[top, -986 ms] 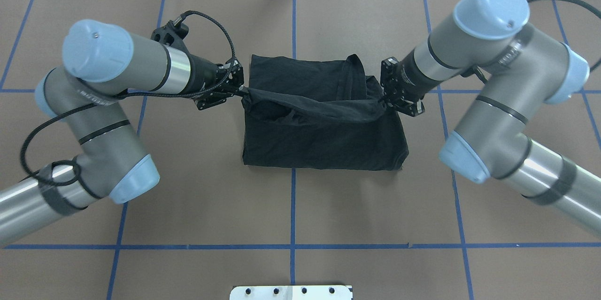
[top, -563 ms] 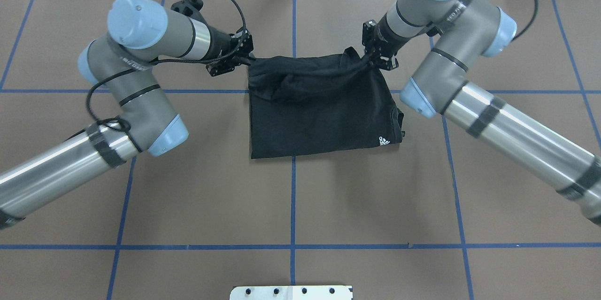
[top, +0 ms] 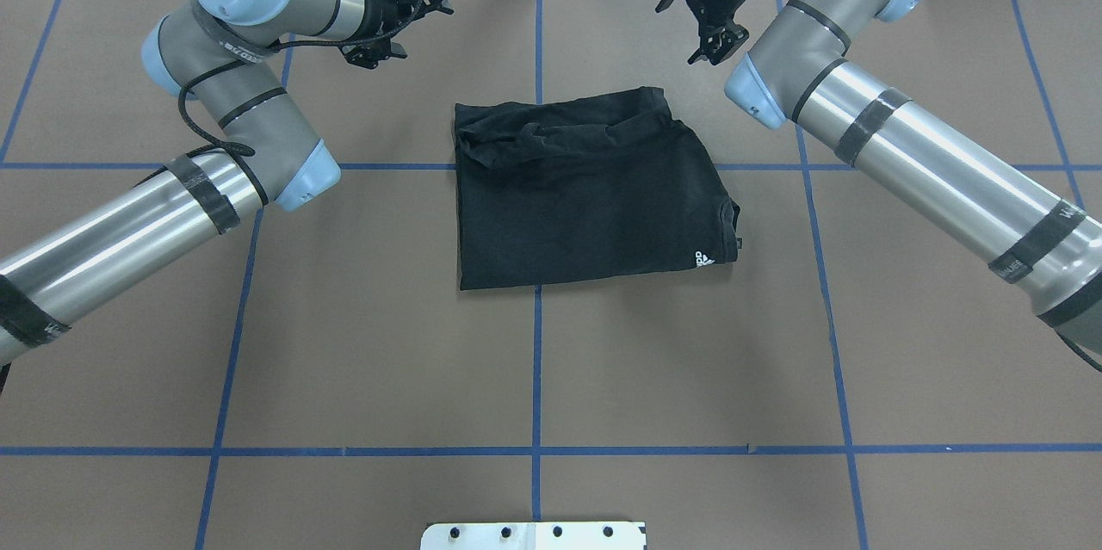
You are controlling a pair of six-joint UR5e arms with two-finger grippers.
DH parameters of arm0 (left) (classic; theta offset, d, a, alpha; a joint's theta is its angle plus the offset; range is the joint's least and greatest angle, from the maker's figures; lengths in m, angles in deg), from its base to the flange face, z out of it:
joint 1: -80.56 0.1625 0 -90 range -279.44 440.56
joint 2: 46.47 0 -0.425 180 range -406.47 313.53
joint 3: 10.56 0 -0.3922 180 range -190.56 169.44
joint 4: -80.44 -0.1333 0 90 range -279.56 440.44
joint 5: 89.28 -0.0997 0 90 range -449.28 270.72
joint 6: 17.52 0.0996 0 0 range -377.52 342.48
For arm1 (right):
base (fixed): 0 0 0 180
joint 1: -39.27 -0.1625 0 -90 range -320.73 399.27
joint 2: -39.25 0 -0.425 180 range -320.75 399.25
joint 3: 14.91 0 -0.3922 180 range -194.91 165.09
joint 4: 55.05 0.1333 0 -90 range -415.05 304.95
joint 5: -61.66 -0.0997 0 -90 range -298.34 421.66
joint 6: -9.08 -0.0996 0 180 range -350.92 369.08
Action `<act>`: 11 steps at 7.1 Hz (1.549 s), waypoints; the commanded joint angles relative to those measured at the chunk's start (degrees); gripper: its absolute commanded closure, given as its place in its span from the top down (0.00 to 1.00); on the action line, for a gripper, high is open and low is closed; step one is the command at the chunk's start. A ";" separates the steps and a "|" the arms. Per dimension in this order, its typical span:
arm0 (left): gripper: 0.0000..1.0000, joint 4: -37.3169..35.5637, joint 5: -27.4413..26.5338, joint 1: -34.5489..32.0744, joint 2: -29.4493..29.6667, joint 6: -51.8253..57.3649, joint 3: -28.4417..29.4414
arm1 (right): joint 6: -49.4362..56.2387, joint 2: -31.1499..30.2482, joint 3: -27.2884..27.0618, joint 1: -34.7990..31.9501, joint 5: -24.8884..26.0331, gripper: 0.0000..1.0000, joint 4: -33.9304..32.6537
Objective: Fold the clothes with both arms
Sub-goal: 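Open both grippers and raise them off the folded shirt, then press down the folded shirt's far edge with the right gripper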
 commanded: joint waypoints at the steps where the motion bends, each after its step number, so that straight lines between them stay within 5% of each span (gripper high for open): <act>1: 1.00 -0.04 5.52 -1.75 -2.19 2.00 -3.69 | -0.24 -5.03 -9.43 3.46 1.09 1.00 -0.14; 2: 1.00 -0.21 7.57 -2.98 -8.56 9.67 -11.54 | -0.94 -6.11 -14.53 6.01 3.71 0.75 -3.36; 3: 1.00 -2.30 7.77 -4.30 -12.72 16.80 -17.10 | -0.34 -6.38 -19.98 9.35 6.44 0.01 -7.40; 6: 1.00 -6.89 10.47 -9.56 -16.42 26.76 -21.18 | 5.70 -5.60 -21.10 21.82 17.14 0.00 -8.23; 8: 1.00 -6.80 14.27 -12.83 -19.25 30.84 -22.78 | 8.89 -3.59 -19.26 22.92 20.26 0.00 -10.50; 11: 1.00 -6.71 14.27 -12.92 -21.28 30.85 -24.80 | 11.88 9.31 -0.49 20.47 23.78 0.00 -9.12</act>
